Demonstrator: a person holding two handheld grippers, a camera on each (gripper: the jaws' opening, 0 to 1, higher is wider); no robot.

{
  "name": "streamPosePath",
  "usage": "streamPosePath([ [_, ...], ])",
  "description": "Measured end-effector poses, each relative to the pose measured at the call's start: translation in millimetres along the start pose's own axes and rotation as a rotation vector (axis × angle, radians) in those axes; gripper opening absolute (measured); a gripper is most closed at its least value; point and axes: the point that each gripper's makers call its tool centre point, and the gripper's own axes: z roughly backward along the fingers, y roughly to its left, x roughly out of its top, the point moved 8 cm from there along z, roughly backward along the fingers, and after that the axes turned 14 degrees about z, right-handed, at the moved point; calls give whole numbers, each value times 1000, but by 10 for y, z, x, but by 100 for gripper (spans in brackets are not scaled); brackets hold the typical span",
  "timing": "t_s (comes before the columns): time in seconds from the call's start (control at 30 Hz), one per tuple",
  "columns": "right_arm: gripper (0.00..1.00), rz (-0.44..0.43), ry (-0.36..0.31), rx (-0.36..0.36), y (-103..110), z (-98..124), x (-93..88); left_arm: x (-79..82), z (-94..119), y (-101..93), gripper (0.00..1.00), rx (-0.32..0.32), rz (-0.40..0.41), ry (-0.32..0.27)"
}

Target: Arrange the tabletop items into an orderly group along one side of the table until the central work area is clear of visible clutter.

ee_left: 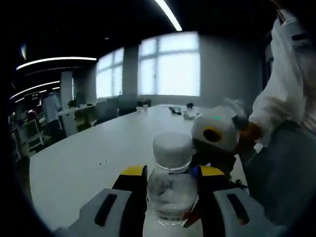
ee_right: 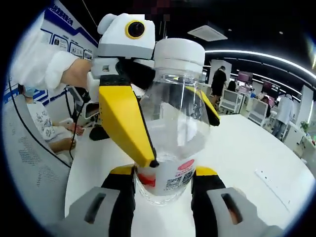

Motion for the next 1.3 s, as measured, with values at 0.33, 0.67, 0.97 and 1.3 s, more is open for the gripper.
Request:
streamPosePath([
  [0.33, 41, -31, -21, -36, -149, -4, -57, 47, -28, 197, 36, -7, 17, -67],
  [0.67, 45, -60, -14, -75, -200, 235, -192, 36, -107, 398, 36, -29, 20, -90],
  [0.97, 43, -74, -30, -102, -65, 545, -209, -41, -282, 611, 36, -36, 43, -99],
  [1.3, 42, -143, -8, -134, 173, 1042, -221, -98, -379, 854, 36, -22, 56, -116],
])
